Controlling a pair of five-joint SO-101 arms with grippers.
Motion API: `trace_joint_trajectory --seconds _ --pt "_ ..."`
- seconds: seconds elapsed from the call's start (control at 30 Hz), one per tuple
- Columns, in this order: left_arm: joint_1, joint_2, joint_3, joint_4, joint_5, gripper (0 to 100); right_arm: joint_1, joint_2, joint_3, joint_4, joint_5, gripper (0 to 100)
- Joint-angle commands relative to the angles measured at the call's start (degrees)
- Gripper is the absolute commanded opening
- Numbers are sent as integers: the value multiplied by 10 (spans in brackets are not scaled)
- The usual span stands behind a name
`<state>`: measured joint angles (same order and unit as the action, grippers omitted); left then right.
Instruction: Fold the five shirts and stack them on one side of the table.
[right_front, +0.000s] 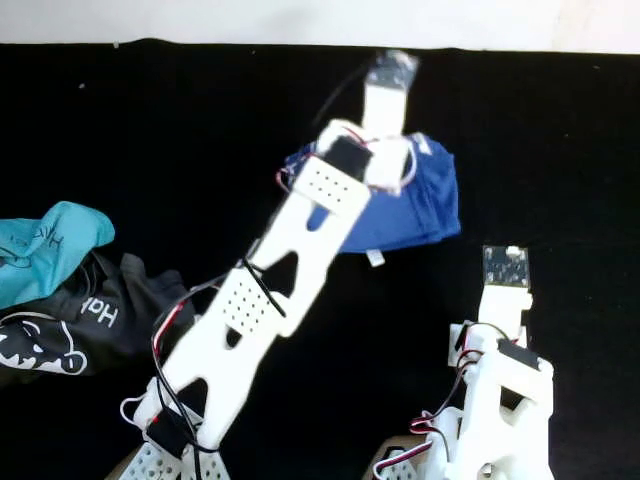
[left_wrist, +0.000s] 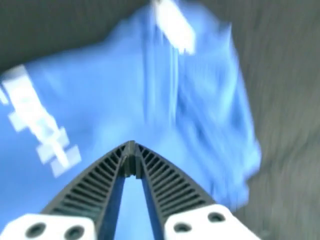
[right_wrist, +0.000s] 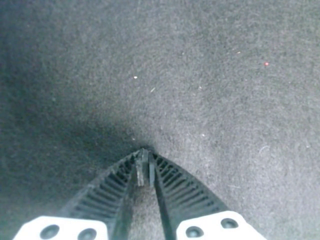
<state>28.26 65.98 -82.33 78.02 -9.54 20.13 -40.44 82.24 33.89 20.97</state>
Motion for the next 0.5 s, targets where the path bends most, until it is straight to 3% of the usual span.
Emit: trace_joint_trajectory --seconds 0.0,0.13,0.27,0.47 --pt "10 -60 -43 100 -7 14 7 2 3 -14 -7 7" --pt "-3 -105 -114 241 -9 14 7 1 3 -14 -7 7" --pt "-43 -173 -93 248 -5 14 7 1 3 -14 -7 9" --pt "-49 -341 195 244 22 14 7 0 3 -14 -7 9"
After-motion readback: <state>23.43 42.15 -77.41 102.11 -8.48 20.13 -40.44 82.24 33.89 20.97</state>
